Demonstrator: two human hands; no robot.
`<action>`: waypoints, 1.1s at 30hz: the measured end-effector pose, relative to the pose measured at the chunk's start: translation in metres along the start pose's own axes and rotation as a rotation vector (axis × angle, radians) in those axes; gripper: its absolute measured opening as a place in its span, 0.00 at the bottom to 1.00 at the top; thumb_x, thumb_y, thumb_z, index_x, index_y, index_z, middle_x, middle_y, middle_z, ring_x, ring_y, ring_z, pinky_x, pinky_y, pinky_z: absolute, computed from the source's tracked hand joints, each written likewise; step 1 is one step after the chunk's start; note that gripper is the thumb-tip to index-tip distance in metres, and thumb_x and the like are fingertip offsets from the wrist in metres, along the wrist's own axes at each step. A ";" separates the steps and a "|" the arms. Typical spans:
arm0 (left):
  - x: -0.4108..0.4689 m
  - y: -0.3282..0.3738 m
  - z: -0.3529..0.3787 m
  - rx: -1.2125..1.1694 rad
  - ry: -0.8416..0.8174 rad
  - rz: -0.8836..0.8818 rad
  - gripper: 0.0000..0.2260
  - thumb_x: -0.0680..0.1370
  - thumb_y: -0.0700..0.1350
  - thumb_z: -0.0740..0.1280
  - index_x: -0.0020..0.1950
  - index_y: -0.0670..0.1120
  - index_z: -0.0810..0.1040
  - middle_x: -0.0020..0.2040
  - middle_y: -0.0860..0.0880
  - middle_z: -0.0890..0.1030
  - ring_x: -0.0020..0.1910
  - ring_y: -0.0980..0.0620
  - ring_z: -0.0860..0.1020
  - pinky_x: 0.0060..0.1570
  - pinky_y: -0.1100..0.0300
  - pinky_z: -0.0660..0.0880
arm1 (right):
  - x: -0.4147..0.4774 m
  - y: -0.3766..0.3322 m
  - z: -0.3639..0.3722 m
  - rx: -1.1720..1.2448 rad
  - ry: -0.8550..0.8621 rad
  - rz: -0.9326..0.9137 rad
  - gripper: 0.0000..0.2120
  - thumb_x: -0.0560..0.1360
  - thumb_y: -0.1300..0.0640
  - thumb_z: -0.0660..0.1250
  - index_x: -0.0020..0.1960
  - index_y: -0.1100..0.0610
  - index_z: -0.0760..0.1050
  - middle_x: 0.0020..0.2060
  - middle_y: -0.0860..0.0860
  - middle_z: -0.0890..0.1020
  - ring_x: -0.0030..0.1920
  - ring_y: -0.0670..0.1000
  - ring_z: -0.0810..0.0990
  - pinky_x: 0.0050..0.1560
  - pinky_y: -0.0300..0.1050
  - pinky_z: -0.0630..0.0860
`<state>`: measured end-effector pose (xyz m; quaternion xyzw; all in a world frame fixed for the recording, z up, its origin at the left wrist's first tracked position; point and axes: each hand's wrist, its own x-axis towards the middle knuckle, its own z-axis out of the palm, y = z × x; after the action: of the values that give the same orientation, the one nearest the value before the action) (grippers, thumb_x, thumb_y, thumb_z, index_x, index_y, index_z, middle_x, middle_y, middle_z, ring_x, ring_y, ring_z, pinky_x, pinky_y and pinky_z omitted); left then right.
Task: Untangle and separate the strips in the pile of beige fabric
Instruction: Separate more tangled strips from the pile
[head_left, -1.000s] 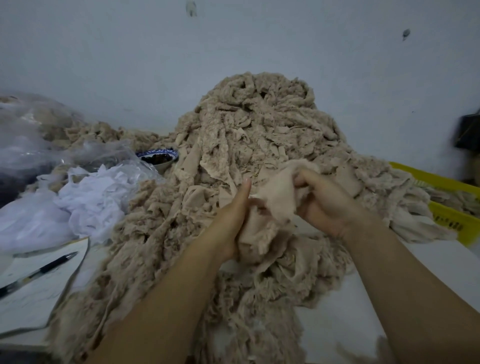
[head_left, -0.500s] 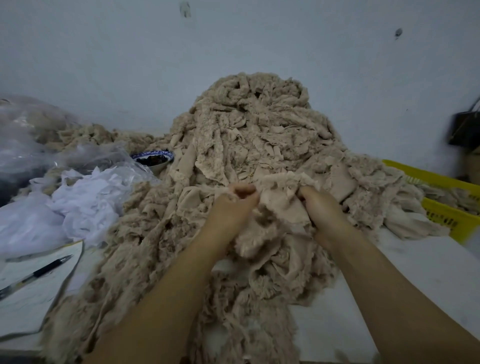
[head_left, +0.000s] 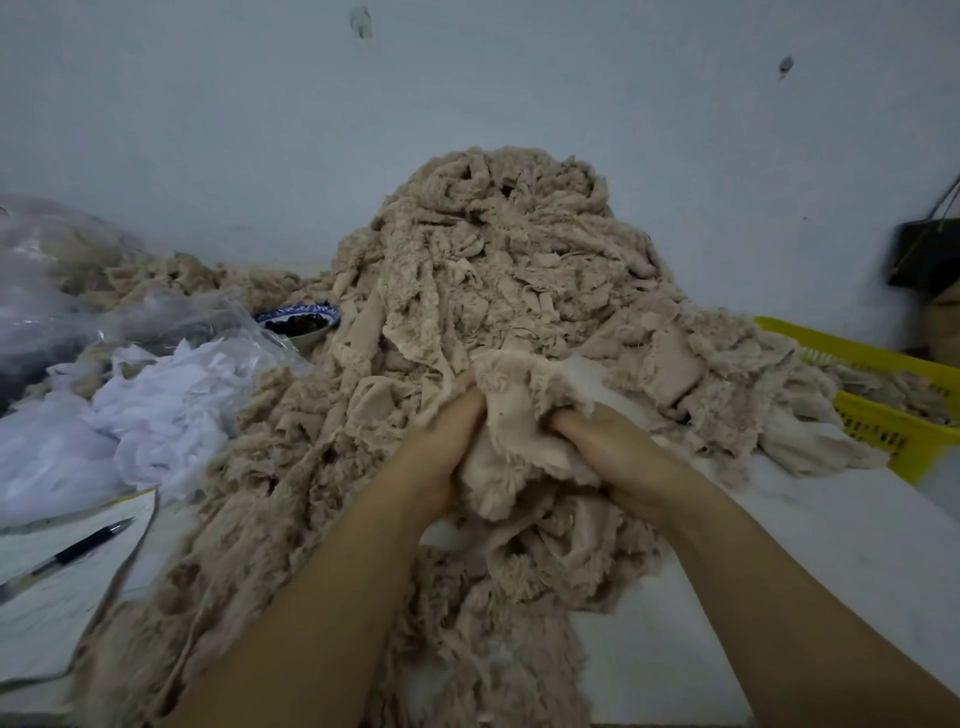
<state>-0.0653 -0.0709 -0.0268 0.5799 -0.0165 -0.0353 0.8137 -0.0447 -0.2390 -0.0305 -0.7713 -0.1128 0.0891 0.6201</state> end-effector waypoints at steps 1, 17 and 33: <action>0.001 0.003 -0.003 -0.032 0.024 0.004 0.08 0.79 0.47 0.66 0.50 0.51 0.86 0.49 0.45 0.86 0.45 0.49 0.85 0.38 0.58 0.80 | 0.004 0.001 -0.002 -0.054 0.059 0.008 0.11 0.81 0.56 0.61 0.50 0.52 0.82 0.44 0.52 0.87 0.46 0.50 0.84 0.46 0.45 0.80; 0.007 0.028 -0.028 -0.725 0.255 0.149 0.17 0.84 0.48 0.58 0.59 0.37 0.79 0.53 0.37 0.84 0.46 0.44 0.85 0.42 0.56 0.82 | 0.013 0.010 0.009 -0.077 -0.213 -0.030 0.26 0.72 0.32 0.68 0.55 0.54 0.81 0.50 0.47 0.84 0.50 0.45 0.82 0.53 0.43 0.76; -0.007 0.020 -0.032 0.287 0.109 0.228 0.28 0.75 0.68 0.63 0.69 0.54 0.73 0.59 0.54 0.81 0.58 0.55 0.80 0.61 0.57 0.75 | 0.017 -0.020 -0.004 0.521 0.077 -0.073 0.10 0.81 0.56 0.65 0.41 0.54 0.75 0.30 0.50 0.77 0.27 0.46 0.73 0.31 0.42 0.68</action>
<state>-0.0691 -0.0339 -0.0179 0.6854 -0.0431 0.0914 0.7211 -0.0287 -0.2341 -0.0100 -0.5838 -0.0900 0.0632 0.8044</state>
